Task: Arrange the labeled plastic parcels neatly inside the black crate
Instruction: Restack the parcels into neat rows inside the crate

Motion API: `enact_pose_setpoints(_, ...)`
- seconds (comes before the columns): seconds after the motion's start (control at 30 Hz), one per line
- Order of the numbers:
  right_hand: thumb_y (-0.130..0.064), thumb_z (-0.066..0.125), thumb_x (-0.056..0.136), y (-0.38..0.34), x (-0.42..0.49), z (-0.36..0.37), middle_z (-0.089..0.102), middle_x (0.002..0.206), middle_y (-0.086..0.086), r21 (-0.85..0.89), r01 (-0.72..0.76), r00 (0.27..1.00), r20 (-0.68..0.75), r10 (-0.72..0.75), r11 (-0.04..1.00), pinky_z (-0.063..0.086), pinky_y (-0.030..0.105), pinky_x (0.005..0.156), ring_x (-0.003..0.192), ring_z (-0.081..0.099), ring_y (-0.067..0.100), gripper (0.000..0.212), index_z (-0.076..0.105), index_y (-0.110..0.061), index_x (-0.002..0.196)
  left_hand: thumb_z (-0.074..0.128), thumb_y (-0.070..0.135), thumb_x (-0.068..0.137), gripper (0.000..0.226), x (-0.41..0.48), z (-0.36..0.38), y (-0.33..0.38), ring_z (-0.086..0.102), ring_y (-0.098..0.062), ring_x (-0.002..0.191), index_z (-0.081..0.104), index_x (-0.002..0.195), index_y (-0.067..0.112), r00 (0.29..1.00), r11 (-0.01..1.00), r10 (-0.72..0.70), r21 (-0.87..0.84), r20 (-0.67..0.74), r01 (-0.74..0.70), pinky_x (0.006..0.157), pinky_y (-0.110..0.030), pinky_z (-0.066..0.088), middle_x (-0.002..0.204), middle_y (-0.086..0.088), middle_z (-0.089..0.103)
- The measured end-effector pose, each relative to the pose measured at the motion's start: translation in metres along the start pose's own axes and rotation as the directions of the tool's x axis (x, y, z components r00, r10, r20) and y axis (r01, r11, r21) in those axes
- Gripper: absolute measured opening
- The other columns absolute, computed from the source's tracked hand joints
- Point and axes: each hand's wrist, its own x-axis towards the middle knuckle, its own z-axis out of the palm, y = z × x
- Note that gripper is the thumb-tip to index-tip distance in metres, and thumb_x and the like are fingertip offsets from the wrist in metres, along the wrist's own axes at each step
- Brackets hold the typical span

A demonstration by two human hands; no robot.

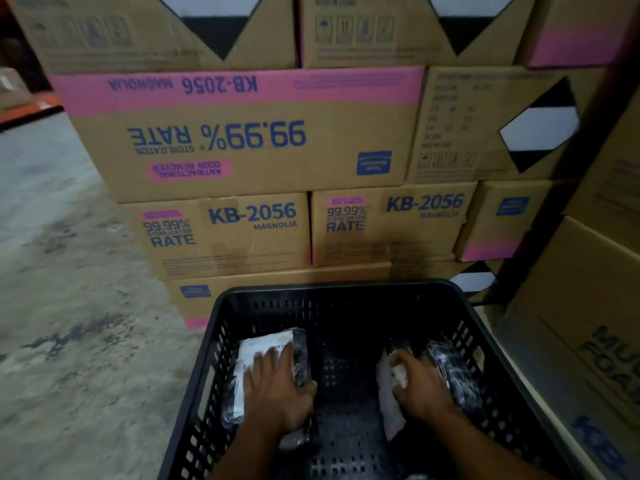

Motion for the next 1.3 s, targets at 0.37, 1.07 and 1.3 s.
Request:
enact_pose_setpoints(0.37, 0.01, 0.066, 0.077, -0.054, 0.016, -0.086, 0.068, 0.115, 0.005, 0.7, 0.023, 0.983, 0.112, -0.142, 0.713, 0.06, 0.033, 0.07, 0.097, 0.068, 0.025, 0.038, 0.071, -0.019, 0.101, 0.077, 0.044, 0.083, 0.086, -0.019, -0.041, 0.038, 0.062, -0.026, 0.121, 0.034, 0.154, 0.023, 0.994, 0.538, -0.079, -0.837, 0.072, 0.103, 0.099, -0.037, 0.05, 0.144, -0.01, 0.059)
enact_pose_setpoints(1.07, -0.01, 0.079, 0.077, -0.07, 0.015, -0.042, 0.072, 0.106, 0.022, 0.896, -0.164, 0.972, 0.218, -0.085, 0.413, 0.059, 0.054, 0.075, 0.086, 0.073, 0.04, 0.043, 0.064, -0.018, 0.116, 0.089, 0.029, 0.074, 0.061, -0.013, -0.058, 0.022, 0.073, -0.038, 0.095, 0.056, 0.123, 0.043, 0.953, 0.128, -0.03, -0.944, 0.302, 0.304, 0.063, -0.049, 0.063, 0.114, -0.007, 0.073)
enact_pose_setpoints(1.3, -0.024, 0.087, 0.066, -0.068, 0.019, -0.056, 0.076, 0.1, 0.004, 0.695, -0.137, 0.919, 0.355, -0.171, 0.705, 0.057, 0.048, 0.082, 0.099, 0.071, 0.028, 0.052, 0.065, -0.036, 0.111, 0.069, 0.001, 0.083, 0.071, -0.001, -0.062, 0.008, 0.063, -0.048, 0.121, 0.05, 0.143, 0.034, 0.902, 0.161, 0.266, -0.938, 0.34, 0.306, 0.104, -0.067, 0.046, 0.134, -0.021, 0.066)
